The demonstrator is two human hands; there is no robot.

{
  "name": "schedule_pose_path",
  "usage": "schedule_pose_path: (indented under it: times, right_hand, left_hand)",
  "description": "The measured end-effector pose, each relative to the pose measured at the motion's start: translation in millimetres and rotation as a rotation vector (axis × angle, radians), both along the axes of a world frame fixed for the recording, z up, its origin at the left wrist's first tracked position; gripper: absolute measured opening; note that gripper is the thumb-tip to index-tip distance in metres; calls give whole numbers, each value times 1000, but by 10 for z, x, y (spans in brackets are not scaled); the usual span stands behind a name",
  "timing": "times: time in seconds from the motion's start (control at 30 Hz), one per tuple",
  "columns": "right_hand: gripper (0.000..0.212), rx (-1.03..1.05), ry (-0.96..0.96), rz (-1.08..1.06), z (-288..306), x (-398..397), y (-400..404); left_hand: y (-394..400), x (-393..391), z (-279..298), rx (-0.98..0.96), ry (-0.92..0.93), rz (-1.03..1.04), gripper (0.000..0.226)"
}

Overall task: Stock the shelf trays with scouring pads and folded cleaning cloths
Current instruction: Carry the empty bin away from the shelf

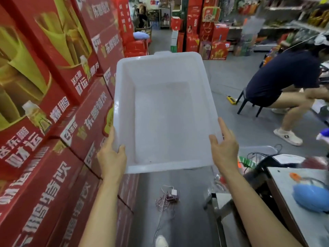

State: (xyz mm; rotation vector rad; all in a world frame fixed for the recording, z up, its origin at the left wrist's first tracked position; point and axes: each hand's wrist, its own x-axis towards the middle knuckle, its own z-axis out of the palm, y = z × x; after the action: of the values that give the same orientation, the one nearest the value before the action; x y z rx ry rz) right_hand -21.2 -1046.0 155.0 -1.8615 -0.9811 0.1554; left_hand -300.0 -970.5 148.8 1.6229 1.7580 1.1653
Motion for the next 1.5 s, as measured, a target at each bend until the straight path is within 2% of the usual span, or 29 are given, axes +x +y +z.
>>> schedule_pose_path:
  times: [0.33, 0.6, 0.7, 0.83, 0.9, 1.2, 1.4, 1.5]
  right_hand:
    - [61, -8, 38, 61, -168, 576, 1656]
    - [61, -47, 137, 168, -479, 1304, 3346]
    - [63, -70, 114, 229, -451, 1694, 4052]
    - [64, -79, 71, 316, -325, 2098, 4906]
    - [64, -93, 44, 330, -288, 2235, 5282]
    - [65, -195, -14, 428, -640, 2690, 6746]
    - [66, -271, -75, 549, -969, 2731, 8030]
    - [67, -317, -79, 618, -1048, 2601, 8704]
  left_hand:
    - [1498, 528, -2, 44, 5, -21, 69]
    - [2915, 1221, -173, -14, 31, 81, 69]
    - [3471, 1563, -148, -45, 54, 131, 66]
    - [4141, 1955, -208, -50, -39, 187, 65]
    - [4464, 2084, -261, -57, -16, 221, 65]
    - [5656, 2532, -704, -146, -2, 329, 66]
    - [6488, 2657, -1164, -205, -2, 412, 74]
    - [6985, 2594, -1213, -259, -25, 502, 71]
